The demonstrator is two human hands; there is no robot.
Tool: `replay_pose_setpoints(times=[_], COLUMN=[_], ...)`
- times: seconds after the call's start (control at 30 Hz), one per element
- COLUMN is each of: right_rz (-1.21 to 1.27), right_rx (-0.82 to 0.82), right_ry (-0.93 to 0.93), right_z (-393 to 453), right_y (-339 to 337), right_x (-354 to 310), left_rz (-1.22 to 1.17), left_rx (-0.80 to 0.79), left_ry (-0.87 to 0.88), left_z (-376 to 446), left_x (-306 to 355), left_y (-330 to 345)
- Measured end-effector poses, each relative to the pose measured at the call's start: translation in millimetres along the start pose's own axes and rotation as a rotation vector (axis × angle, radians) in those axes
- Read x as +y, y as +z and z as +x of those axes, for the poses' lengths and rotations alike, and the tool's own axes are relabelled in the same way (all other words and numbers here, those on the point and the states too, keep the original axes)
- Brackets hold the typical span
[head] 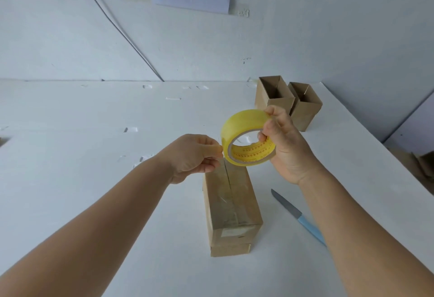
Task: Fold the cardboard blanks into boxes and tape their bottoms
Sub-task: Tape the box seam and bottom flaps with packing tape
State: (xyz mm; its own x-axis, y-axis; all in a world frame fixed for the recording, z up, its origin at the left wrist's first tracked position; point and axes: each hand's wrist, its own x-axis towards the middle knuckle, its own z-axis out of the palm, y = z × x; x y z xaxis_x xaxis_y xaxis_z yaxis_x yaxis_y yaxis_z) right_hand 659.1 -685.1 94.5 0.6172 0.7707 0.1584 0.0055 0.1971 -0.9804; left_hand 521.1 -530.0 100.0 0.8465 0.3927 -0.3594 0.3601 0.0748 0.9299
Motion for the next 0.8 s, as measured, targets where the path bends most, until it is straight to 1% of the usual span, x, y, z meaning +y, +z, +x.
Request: replay_pose_setpoints(times=[0.07,0.17,0.3,0.4,0.5,0.63,0.73,0.8], right_rz=[-0.018,-0.081,-0.161,-0.265,-0.434,-0.652,-0.929,-1.016], right_rx=[0.022,0.03,0.041,0.062,0.05,0.053,0.071,0.08], right_ry=[0.002,-0.01,-0.055,-0.079,-0.061,0.013,0.068,0.105], right_z=[0.5,0.4,3.4,6.2,6.7,3.7,0.8,-1.5], right_y=[0.9,1.7,1.1,-6.1,-17.8,-22.3,-25.4,-27.4], right_x=[-2.1,-5.4,-11.4,-18.1,-21.1,-19.9,-16.5,-14.9], left_rz=[-0.044,-0.021,0.086,0.157,0.204,0.271,0.31,0.328], left_rx=[0.041,0.108,0.152,0.183,0.204,0.202,0.202,0.19], left_ry=[-0.005,0.007,0.043,0.034,0.006,-0.031,-0.046,-0.058], left_z=[-1.0,-0.6,-1.0,-3.7,-6.6,-6.6,-6.2,-4.7], left_x=[-1.6,-3.6,0.8,4.8,3.8,-3.6,-6.9,-5.9], left_y=[1.9,3.1,-2.0,-11.8,-23.6,-24.8,-27.6,-31.1])
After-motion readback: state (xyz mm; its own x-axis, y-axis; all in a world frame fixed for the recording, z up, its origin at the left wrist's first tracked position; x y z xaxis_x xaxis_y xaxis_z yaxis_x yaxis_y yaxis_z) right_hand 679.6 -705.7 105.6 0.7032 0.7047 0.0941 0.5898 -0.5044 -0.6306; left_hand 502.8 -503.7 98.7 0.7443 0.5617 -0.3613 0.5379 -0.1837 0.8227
